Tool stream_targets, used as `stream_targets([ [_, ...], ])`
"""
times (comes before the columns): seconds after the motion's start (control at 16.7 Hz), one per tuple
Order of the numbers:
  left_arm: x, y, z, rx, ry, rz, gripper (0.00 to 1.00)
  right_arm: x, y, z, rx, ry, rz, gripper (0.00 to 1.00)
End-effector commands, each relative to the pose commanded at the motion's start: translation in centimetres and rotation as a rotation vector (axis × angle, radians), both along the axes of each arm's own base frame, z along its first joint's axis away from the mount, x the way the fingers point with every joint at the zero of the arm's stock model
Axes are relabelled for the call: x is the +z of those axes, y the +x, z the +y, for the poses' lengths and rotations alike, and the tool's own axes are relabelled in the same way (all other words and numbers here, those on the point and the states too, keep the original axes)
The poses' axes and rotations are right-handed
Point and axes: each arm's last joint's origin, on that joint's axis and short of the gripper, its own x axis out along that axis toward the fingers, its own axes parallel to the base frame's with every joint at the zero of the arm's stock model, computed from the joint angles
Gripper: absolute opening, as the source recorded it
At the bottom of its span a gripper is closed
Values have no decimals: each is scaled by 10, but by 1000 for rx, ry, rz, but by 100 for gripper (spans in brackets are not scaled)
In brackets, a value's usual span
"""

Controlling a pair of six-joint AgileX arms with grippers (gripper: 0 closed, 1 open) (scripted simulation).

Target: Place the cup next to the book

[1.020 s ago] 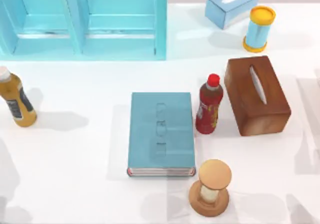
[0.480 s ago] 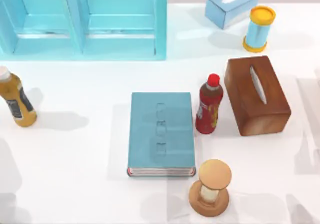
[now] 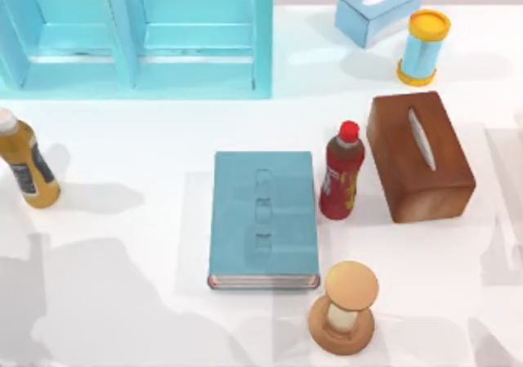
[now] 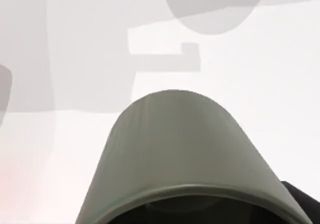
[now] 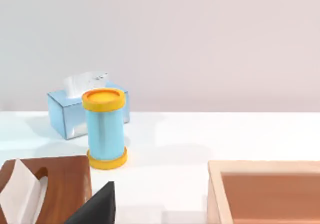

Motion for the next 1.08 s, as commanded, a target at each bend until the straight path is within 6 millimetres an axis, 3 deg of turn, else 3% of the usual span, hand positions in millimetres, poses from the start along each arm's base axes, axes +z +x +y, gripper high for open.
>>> stream_targets([
  [0.48, 23, 32, -118, 361, -41, 113, 0, 0, 0, 0, 0, 0, 0, 100],
  [1.08, 26, 36, -255, 1140, 12, 131, 0, 0, 0, 0, 0, 0, 0, 100],
])
